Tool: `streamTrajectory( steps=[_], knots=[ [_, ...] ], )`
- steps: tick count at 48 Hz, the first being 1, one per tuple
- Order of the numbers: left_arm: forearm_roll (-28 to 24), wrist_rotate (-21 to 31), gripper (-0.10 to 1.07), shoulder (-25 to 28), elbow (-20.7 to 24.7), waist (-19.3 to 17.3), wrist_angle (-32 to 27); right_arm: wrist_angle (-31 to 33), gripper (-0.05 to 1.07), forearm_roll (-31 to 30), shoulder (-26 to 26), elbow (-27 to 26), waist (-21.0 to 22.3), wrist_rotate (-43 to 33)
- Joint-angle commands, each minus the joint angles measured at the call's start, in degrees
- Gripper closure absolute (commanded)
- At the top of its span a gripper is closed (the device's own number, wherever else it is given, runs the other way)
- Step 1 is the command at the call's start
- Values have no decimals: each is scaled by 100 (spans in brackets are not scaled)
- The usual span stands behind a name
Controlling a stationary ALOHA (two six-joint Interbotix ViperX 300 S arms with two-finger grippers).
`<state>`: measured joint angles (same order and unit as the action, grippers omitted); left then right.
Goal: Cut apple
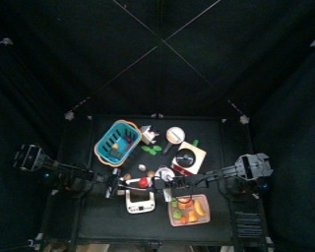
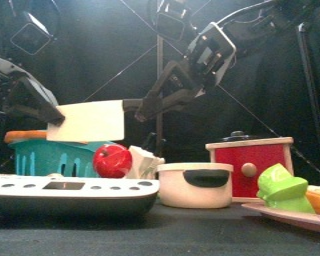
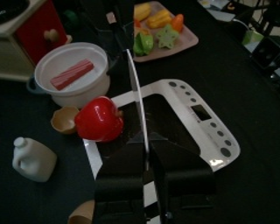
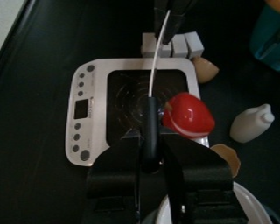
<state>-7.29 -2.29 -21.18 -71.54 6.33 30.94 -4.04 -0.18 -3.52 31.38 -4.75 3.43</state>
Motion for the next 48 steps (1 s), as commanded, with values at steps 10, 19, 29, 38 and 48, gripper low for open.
streamTrajectory(
  steps=[10, 19, 29, 38, 48],
  knots=[
    [-149, -9, 60, -624, 211, -325, 35, -62, 57, -176, 475, -237, 422, 18],
    [-316, -9, 60, -677, 246, -598, 44, -70, 57, -176, 404, -290, 580, 18],
    [-536, -9, 60, -677, 272, -668, 79, -70, 57, -149, 396, -290, 598, 9],
    [-545, 0, 60, -668, 255, -686, 79, -62, 57, -141, 343, -264, 598, 9],
    [-527, 26, 60, -677, 185, -642, 79, -53, 57, -132, 299, -246, 554, 9]
  ],
)
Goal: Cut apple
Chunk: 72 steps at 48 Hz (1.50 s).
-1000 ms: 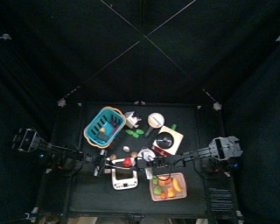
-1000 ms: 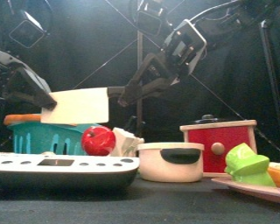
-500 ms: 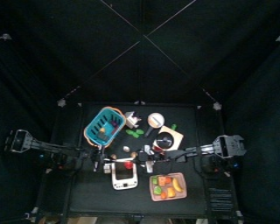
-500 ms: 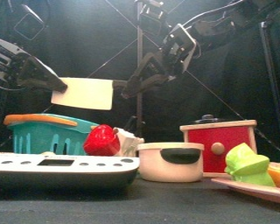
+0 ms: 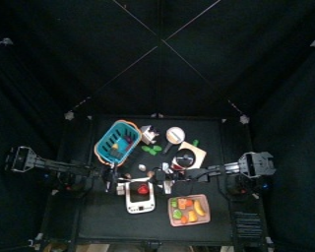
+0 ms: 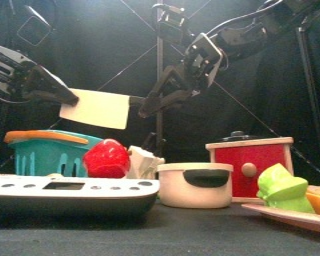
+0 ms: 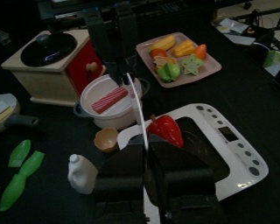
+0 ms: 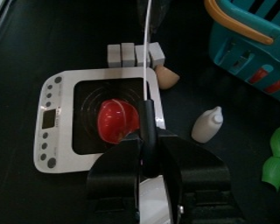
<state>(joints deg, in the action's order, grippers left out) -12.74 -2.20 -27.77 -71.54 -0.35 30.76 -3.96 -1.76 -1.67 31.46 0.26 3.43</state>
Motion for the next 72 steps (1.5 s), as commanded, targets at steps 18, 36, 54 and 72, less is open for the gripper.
streamTrajectory(
  steps=[18, 36, 54, 72],
  knots=[
    [396, 35, 60, 88, 141, 501, 88, 158, 57, 35, 141, -255, -26, 0],
    [1485, 44, 60, 264, 97, 782, 44, 167, 57, 510, 229, -325, 176, 0],
    [3278, 70, 60, 272, 176, 1538, 44, 571, 57, 976, 316, -422, 325, 0],
    [4052, 62, 61, 773, 281, 1898, 246, 677, 57, 1213, 281, -466, 343, -9]
  ],
)
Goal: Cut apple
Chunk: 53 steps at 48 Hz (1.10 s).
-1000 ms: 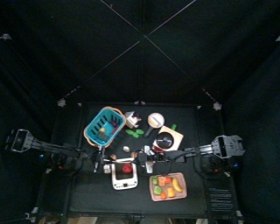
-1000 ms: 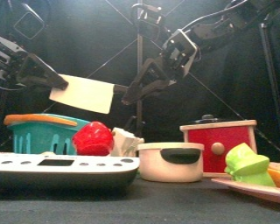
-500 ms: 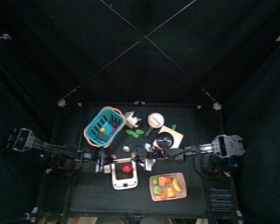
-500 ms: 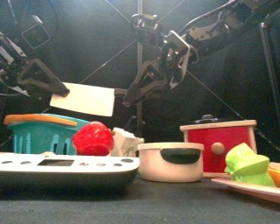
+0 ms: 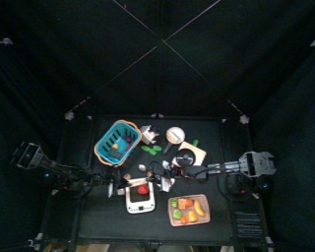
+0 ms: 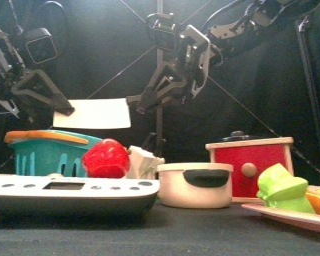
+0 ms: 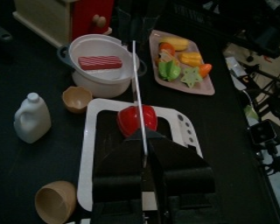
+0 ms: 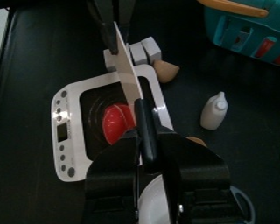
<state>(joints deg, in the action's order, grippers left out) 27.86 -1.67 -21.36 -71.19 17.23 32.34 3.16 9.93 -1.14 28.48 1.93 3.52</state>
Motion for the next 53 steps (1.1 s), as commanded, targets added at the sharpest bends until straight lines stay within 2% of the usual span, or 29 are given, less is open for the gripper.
streamTrajectory(
  steps=[1, 14, 53],
  knots=[
    [-18, 9, 61, 185, 272, 158, 88, -35, 57, 53, 229, -167, 176, -18],
    [-62, -9, 61, 633, 457, 264, 97, -62, 57, 105, 229, -62, 176, -18],
    [-62, 0, 61, 580, 466, 396, 105, -79, 57, 123, 229, -9, 105, -9]
  ],
)
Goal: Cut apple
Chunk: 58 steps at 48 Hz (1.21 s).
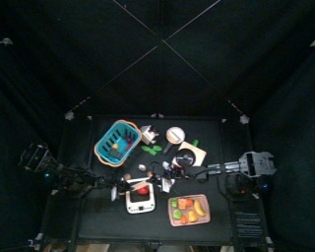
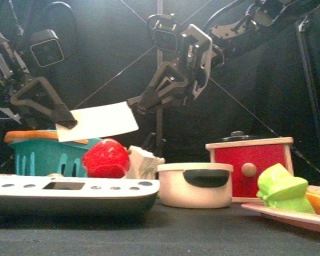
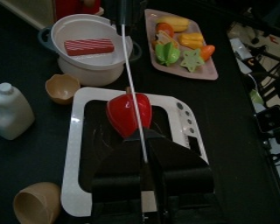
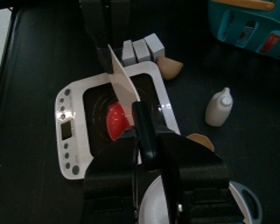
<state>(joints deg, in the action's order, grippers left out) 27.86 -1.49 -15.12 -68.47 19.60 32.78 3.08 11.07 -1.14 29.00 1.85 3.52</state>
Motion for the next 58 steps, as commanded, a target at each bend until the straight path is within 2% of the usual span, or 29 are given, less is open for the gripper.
streamTrajectory(
  steps=[1, 58],
  knots=[
    [-62, -18, 61, -35, 193, 158, 53, -70, 57, 0, 220, -53, 114, -9],
    [-62, -44, 61, 229, 193, 62, 62, -79, 57, 9, 0, -18, 167, -9]
  ],
)
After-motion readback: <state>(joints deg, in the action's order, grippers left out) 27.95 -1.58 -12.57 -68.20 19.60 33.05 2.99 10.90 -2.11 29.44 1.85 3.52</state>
